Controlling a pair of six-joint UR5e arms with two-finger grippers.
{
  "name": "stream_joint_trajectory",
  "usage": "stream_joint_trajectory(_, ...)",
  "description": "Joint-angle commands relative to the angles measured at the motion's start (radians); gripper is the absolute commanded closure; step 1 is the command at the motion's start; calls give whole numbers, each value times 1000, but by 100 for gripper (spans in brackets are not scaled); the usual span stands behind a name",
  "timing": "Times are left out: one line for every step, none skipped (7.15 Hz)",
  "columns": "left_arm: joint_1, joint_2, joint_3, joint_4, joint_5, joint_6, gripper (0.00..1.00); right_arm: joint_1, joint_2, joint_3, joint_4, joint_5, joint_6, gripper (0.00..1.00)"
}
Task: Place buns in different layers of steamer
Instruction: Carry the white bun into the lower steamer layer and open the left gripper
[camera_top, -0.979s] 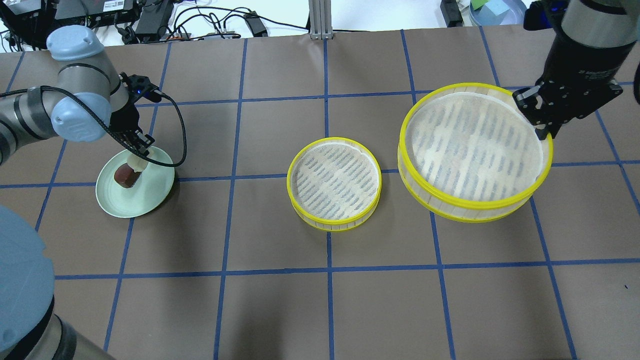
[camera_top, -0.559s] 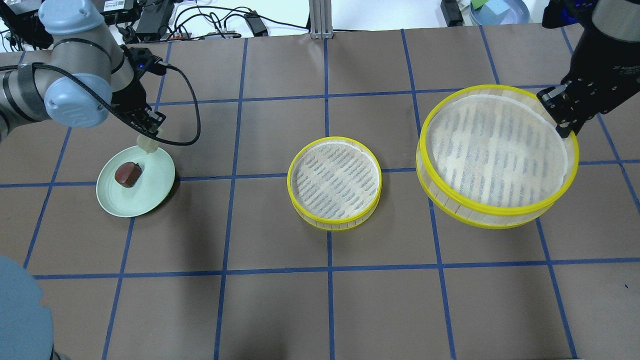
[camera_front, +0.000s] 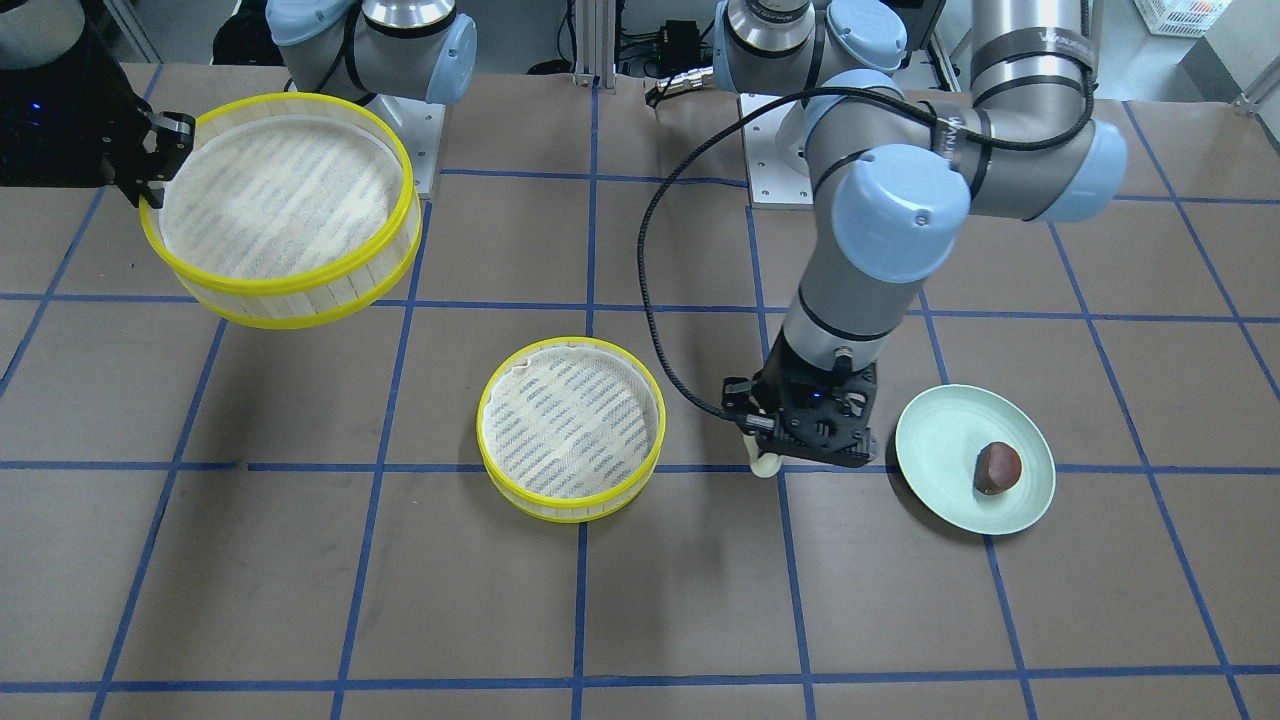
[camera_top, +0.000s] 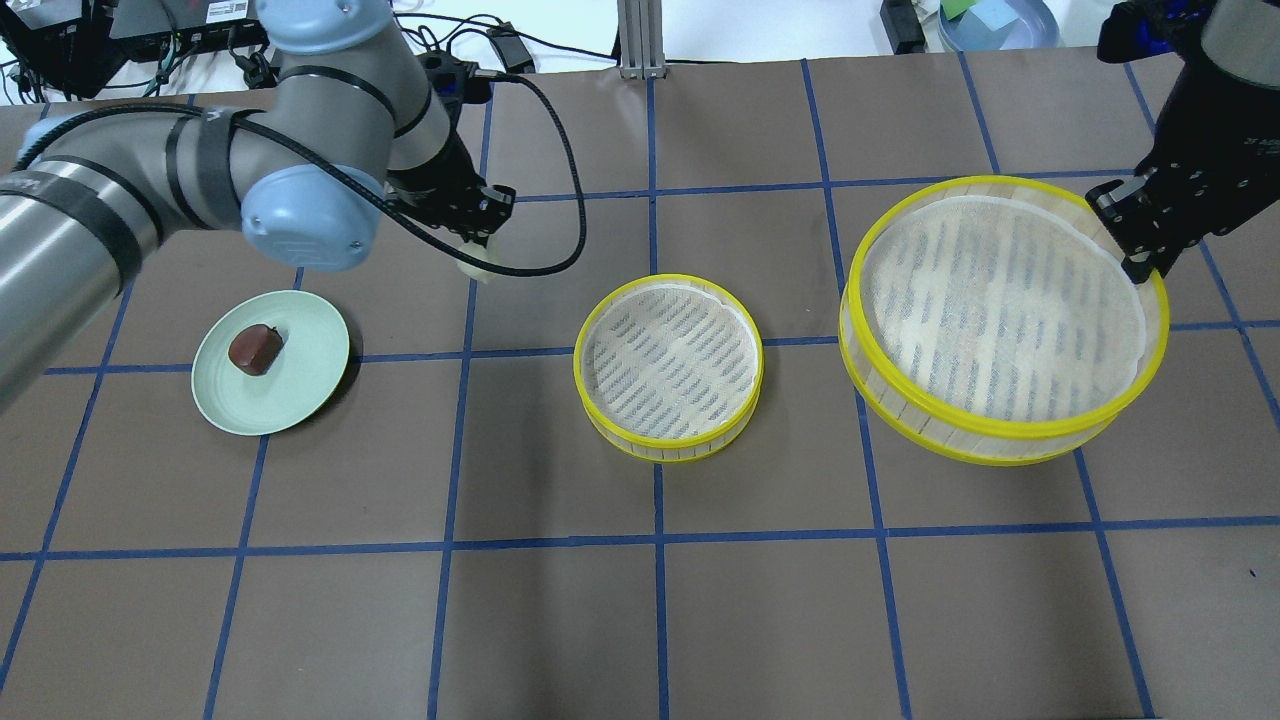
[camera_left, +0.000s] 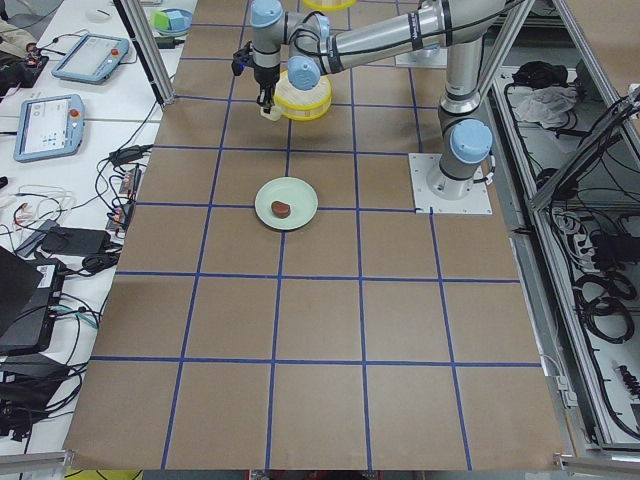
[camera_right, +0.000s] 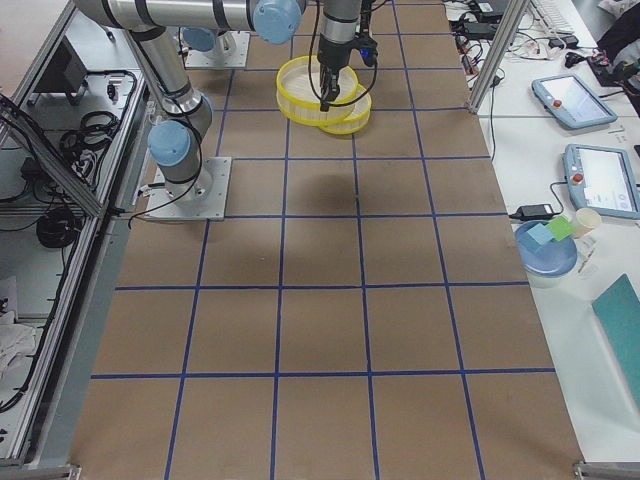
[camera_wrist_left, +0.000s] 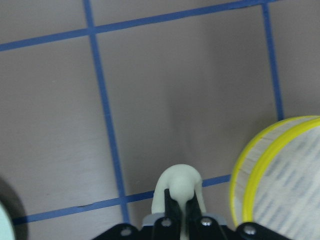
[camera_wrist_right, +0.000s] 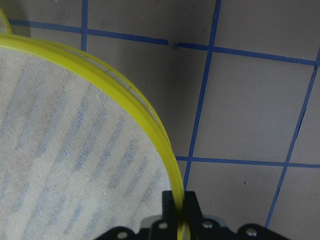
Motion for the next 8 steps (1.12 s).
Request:
stream_joint_trajectory(-71, -23, -12, 38, -192, -80, 100, 1, -7, 1, 3, 4, 0, 100)
stream_joint_trajectory(-91, -44, -13, 39, -234, -77, 100, 1, -7, 1, 1, 6, 0, 100)
stream_joint_trajectory(-116, -67, -22, 56, -237, -79, 100, 1, -7, 1, 1, 6, -1, 100)
stream_joint_trajectory(-140, -84, -27, 59, -237, -80, 100, 1, -7, 2, 3, 3, 2, 100)
stream_joint_trajectory(-151, -94, -36, 58, -239, -80, 78, -1, -7, 2, 3, 3, 2, 100)
stream_joint_trajectory(-153, -97, -41, 59, -239, -80, 14, 1, -6, 2, 1, 3, -1, 100)
stream_joint_trajectory(-153, -94, -36, 59, -236, -80, 0, 1, -7, 2, 0, 3, 2, 100)
stream_joint_trajectory(-153, -92, -36, 59, -237, -80, 0, 1, -7, 2, 0, -3, 3, 100)
